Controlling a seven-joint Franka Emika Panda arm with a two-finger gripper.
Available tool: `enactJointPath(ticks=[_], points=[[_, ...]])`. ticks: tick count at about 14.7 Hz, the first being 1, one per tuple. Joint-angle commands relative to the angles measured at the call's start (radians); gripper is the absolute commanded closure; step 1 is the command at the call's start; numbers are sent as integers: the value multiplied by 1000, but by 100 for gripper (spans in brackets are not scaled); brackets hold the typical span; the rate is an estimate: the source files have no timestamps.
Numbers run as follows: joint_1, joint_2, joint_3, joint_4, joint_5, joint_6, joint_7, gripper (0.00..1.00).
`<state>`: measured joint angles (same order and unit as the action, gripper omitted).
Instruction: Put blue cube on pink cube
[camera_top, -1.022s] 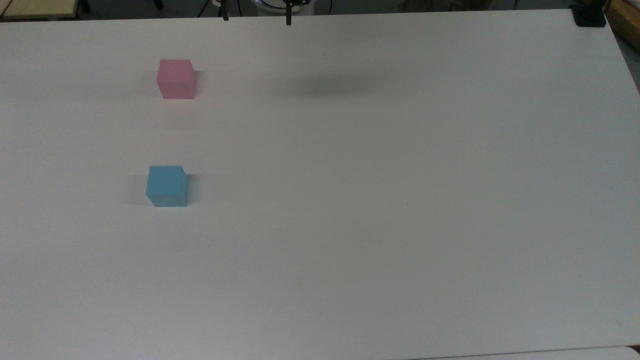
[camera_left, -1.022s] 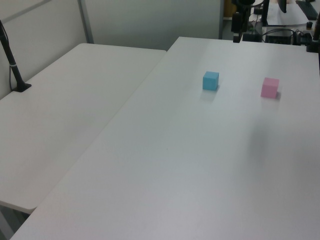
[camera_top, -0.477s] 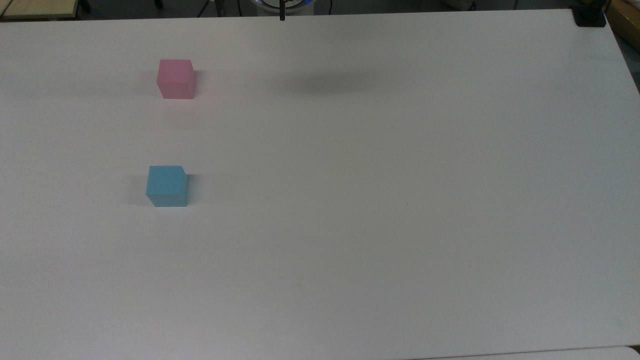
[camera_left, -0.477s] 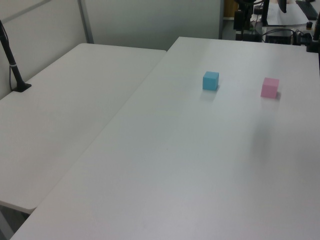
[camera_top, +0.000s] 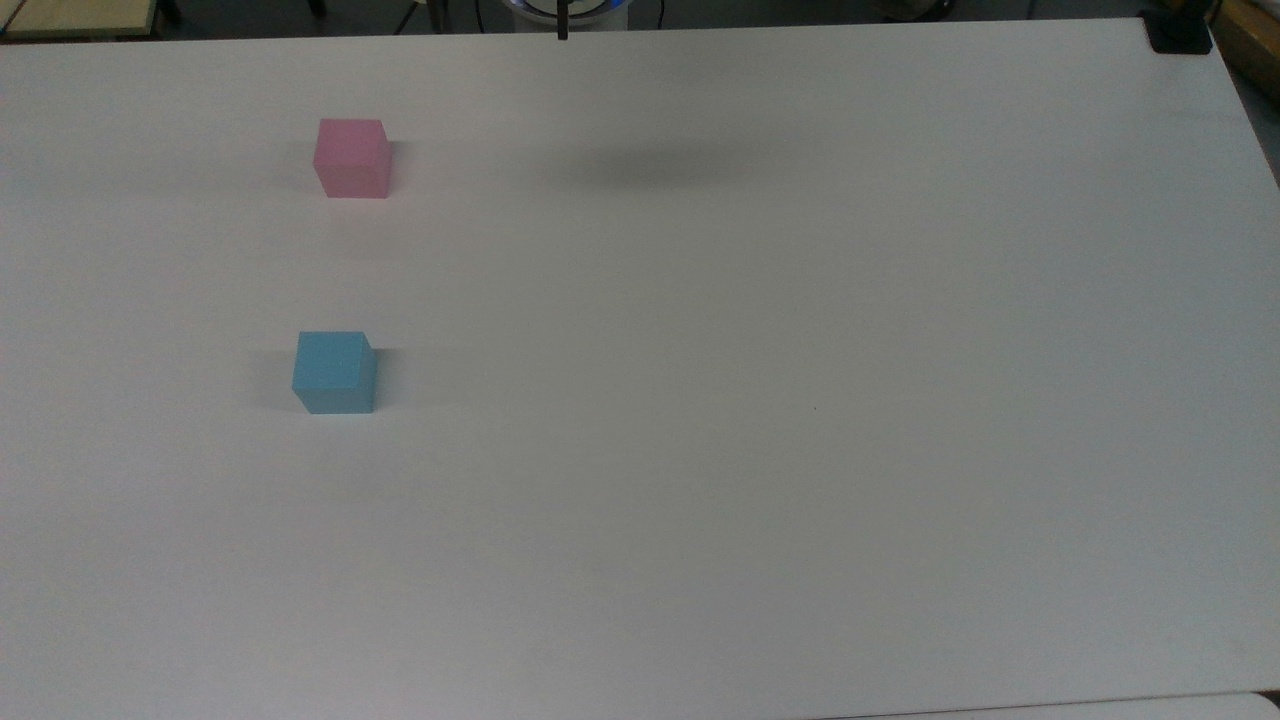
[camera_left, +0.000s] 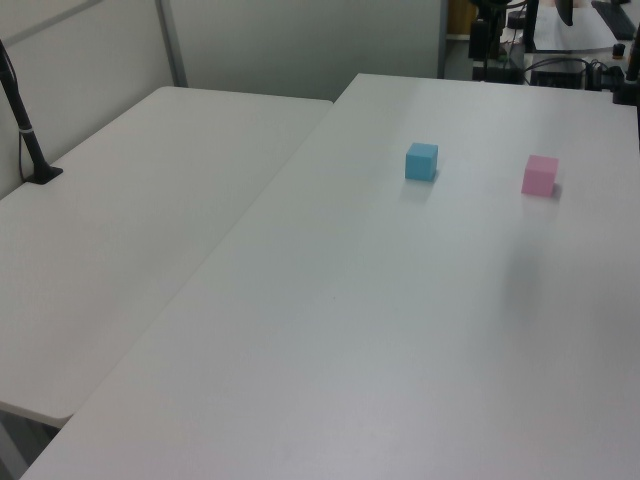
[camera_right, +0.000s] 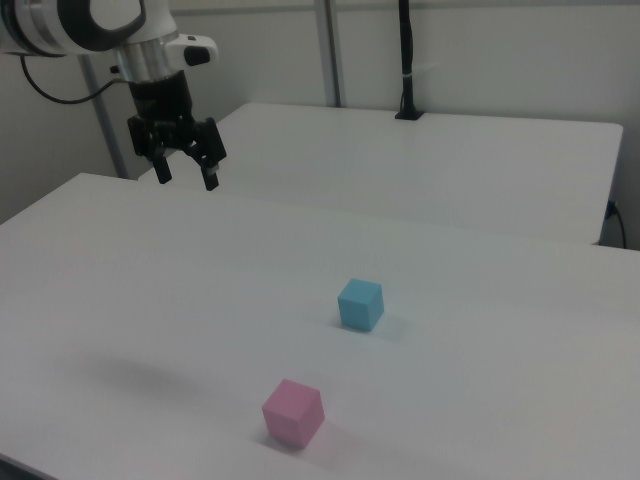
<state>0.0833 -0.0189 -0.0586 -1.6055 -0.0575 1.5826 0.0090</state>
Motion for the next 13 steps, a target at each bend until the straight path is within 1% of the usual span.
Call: enactJointPath(ticks=[1,6,9,11,13], points=[[-63,-1,-10,33,2,-55,-132,0],[-212,10,-13,33,-5,-43,-279,0],[-298,45,-12,33,2,-1,-356,0],[-312,71,-13,33,1,54,-356,0],[-313,120,-13,36,-2,91,-345,0]])
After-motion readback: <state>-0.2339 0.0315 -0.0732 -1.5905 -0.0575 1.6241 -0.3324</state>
